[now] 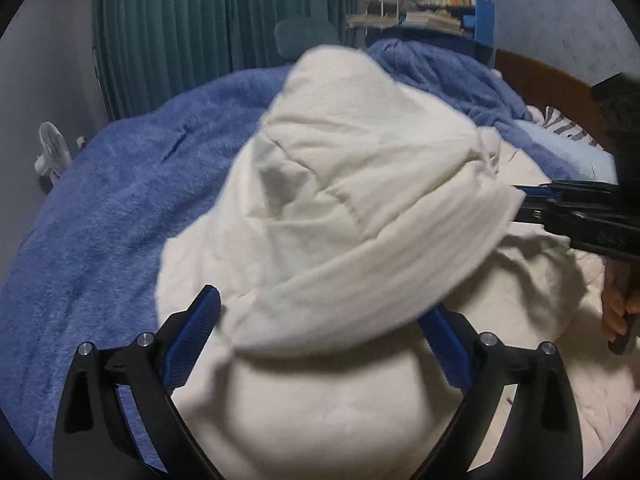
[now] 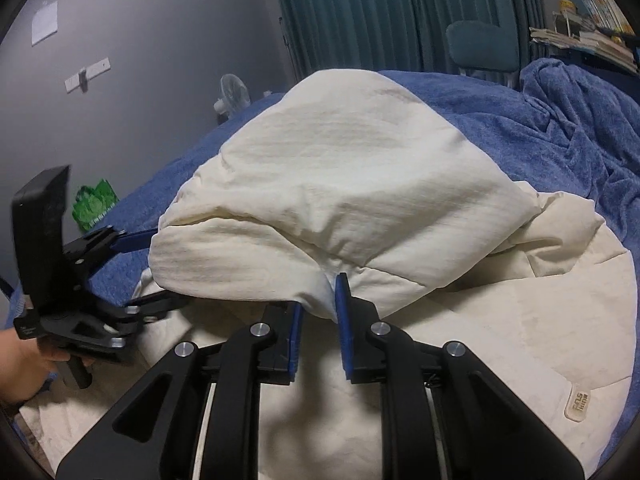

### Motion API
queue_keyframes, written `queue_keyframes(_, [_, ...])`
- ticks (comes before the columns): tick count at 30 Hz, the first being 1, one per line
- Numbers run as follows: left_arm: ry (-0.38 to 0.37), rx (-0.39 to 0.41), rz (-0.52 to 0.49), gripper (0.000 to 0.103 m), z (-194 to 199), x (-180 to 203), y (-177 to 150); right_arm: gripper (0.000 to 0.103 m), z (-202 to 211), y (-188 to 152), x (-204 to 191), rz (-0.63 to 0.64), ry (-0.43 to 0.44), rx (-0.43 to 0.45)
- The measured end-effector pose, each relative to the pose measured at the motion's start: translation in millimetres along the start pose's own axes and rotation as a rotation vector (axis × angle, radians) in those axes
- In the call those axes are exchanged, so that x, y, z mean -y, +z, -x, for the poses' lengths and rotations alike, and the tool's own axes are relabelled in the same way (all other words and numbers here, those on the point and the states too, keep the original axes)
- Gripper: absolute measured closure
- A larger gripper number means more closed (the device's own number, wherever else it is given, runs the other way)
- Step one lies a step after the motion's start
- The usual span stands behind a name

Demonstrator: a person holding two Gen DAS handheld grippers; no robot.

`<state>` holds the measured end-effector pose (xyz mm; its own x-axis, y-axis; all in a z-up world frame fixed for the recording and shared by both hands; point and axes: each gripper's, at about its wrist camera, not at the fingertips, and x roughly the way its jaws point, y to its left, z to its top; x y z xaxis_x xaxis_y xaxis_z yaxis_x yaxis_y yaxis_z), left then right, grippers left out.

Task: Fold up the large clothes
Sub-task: 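Fold the held hood down over the jacket body with the right gripper, then release the hood and press it flat onto the body with both grippers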

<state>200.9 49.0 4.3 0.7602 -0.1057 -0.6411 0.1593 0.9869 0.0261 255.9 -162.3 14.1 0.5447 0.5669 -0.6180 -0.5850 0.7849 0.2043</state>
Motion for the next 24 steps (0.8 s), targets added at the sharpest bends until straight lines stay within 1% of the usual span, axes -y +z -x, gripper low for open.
queue_keyframes(2, [-0.034, 0.058, 0.003, 0.010, 19.9, -7.0, -1.4, 0.087, 1.9, -0.7, 0.1, -0.008, 0.000, 0.002])
queue_keyframes(3, [-0.040, 0.108, 0.012, 0.010, 32.4, -11.6, 0.3, 0.087, 0.8, -0.9, 0.4, -0.012, 0.001, -0.001])
queue_keyframes(5, [-0.064, 0.167, 0.035, 0.010, 44.5, -17.9, 8.6, 0.087, -6.6, -1.7, -0.1, -0.023, 0.001, -0.018])
queue_keyframes(7, [-0.114, 0.176, 0.078, 0.010, 40.8, -22.6, 22.7, 0.086, -16.5, -1.5, -2.8, -0.017, -0.013, -0.037])
queue_keyframes(9, [-0.150, 0.142, 0.103, 0.011, 24.9, -20.9, 35.6, 0.085, -27.5, -1.0, -5.6, -0.008, -0.039, -0.067])
queue_keyframes(11, [-0.158, 0.097, 0.106, 0.023, 4.3, -16.8, 41.2, 0.082, -31.5, 0.0, -4.8, -0.009, -0.047, -0.079])
queue_keyframes(12, [-0.171, 0.063, 0.104, 0.033, -10.0, -13.7, 42.0, 0.077, -30.5, 0.9, -4.0, -0.016, -0.034, -0.076])
queue_keyframes(13, [-0.167, 0.034, 0.094, 0.043, -22.0, -10.8, 41.5, 0.064, -28.5, 1.2, -2.6, -0.025, -0.021, -0.074])
queue_keyframes(14, [-0.143, 0.012, 0.079, 0.045, -32.3, -9.2, 41.4, 0.057, -24.9, 1.4, -1.5, -0.030, -0.006, -0.070])
queue_keyframes(16, [-0.112, -0.023, 0.057, 0.048, -51.1, -8.6, 41.2, 0.036, -16.6, 1.4, -0.5, -0.009, 0.013, -0.059])
queue_keyframes(17, [-0.090, -0.050, 0.056, 0.048, -61.9, -11.6, 41.2, 0.033, -10.0, 1.9, 1.3, 0.002, 0.026, -0.048])
queue_keyframes(19, [-0.073, -0.091, 0.062, 0.048, -77.0, -19.3, 38.3, 0.032, 0.6, 4.9, 8.0, 0.003, 0.041, -0.022])
queue_keyframes(20, [-0.072, -0.112, 0.068, 0.048, -85.1, -23.9, 35.9, 0.032, 4.4, 8.0, 13.4, 0.001, 0.028, -0.004])
queue_keyframes(21, [-0.085, -0.137, 0.077, 0.046, -93.6, -27.9, 33.0, 0.033, 4.5, 12.8, 20.4, -0.003, -0.017, 0.006])
queue_keyframes(23, [-0.086, -0.160, 0.074, 0.045, -103.0, -29.9, 30.1, 0.040, -7.1, 24.1, 34.3, -0.018, -0.104, -0.019])
queue_keyframes(24, [-0.078, -0.168, 0.058, 0.045, -106.8, -28.6, 27.8, 0.044, -12.9, 27.6, 38.6, -0.025, -0.123, -0.034])
